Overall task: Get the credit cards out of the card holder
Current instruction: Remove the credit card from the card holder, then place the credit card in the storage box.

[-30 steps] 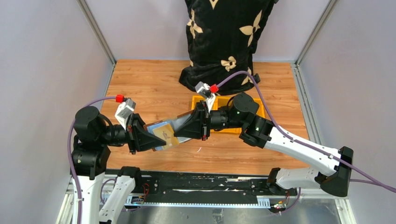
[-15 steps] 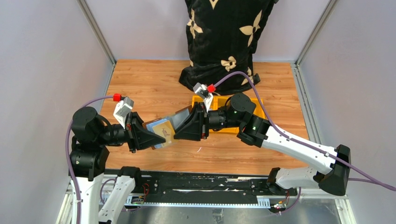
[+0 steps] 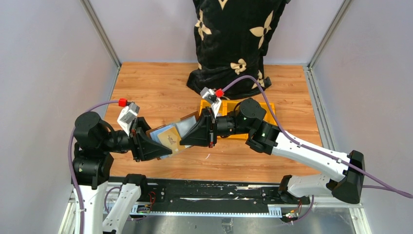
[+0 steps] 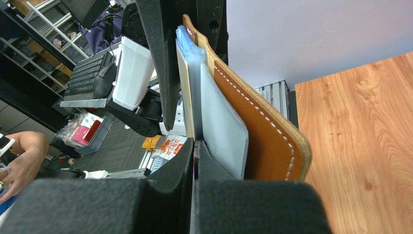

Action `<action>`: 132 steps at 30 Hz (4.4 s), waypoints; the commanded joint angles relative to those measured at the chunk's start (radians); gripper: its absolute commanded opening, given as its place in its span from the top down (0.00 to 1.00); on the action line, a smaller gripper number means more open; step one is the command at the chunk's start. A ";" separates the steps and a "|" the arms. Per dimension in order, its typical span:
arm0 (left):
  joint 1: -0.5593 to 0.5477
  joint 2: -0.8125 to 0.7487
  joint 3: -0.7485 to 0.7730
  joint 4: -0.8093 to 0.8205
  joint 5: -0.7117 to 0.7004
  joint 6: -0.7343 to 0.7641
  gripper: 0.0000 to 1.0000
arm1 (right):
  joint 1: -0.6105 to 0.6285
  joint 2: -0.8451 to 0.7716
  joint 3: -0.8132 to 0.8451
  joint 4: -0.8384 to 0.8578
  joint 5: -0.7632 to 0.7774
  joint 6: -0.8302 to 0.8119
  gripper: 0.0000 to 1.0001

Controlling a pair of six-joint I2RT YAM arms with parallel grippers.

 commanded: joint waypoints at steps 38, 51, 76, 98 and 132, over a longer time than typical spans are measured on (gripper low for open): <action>-0.001 0.019 0.068 0.016 0.073 -0.029 0.96 | -0.006 -0.097 -0.095 0.219 -0.027 0.119 0.80; -0.001 0.015 0.074 0.015 0.064 -0.029 0.97 | -0.013 -0.144 -0.127 0.220 -0.002 0.124 1.00; -0.001 0.022 0.093 0.016 0.034 -0.027 1.00 | -0.015 -0.166 -0.163 0.184 0.006 0.127 0.86; -0.001 -0.026 0.064 0.018 -0.037 0.106 1.00 | -0.015 -0.244 -0.115 -0.003 0.103 -0.012 1.00; 0.003 -0.488 -0.210 0.023 -0.278 1.306 1.00 | -0.503 -0.344 -0.179 -0.665 0.486 -0.196 1.00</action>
